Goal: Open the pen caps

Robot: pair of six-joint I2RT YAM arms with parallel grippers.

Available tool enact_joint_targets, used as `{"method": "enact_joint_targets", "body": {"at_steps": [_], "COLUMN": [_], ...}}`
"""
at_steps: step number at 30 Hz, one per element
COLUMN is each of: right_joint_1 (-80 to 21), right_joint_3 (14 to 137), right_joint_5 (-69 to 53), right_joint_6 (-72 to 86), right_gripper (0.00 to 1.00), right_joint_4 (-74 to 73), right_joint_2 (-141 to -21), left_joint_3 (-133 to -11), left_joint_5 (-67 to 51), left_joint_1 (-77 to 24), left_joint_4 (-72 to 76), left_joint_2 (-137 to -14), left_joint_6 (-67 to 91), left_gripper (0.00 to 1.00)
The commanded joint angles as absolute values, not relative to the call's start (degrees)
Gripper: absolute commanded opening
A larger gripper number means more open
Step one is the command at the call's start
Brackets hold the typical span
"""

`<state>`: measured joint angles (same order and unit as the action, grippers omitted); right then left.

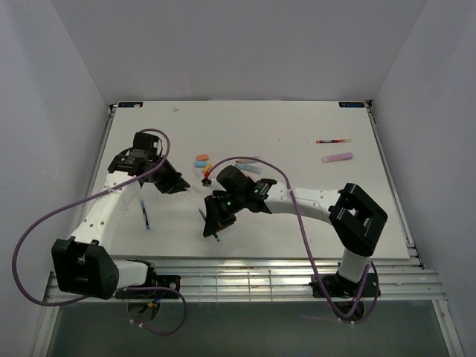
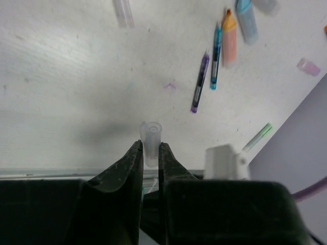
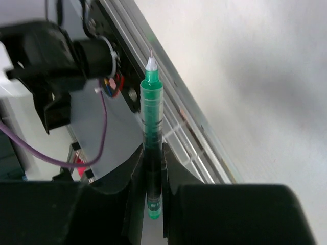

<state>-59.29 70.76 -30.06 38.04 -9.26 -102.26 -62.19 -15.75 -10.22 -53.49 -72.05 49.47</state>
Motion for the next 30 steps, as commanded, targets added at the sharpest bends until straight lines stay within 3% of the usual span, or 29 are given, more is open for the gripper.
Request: {"method": "enact_joint_targets", "body": {"at_steps": [1,7,10,22,30], "right_joint_1": [-61.52,-62.58,-60.21,-48.43,-47.46], "right_joint_3": [64.44,58.45,60.98,81.73,85.60], "right_joint_5": [-30.84,-32.00,-28.75,-15.66,-7.05], "right_joint_6": [38.84,42.19,37.02,15.39,8.62], "right_gripper": [0.08,0.08,0.08,0.08,0.08], "right_joint_4": [-11.17,-6.24,-12.02,-40.58,-43.15], "right_joint_2": [-96.95,-91.68,-91.67,-109.24,-116.19], "left_joint_3": [-68.37,-69.52,-67.86,-58.36,-60.38], "left_joint_5": [-9.67,-9.41,-9.14,-10.10,-12.65], "left_joint_1": [-9.14,-8.26,-8.26,-8.52,-9.05], "left_joint_4": [-49.48,-47.55,-46.41,-40.70,-36.92], "left_joint_2": [-74.95,-79.80,-80.33,-87.43,-97.11], "left_joint_6": [49.92,46.41,45.27,42.10,40.69], "left_gripper": [0.00,0.00,0.00,0.00,0.00]}}
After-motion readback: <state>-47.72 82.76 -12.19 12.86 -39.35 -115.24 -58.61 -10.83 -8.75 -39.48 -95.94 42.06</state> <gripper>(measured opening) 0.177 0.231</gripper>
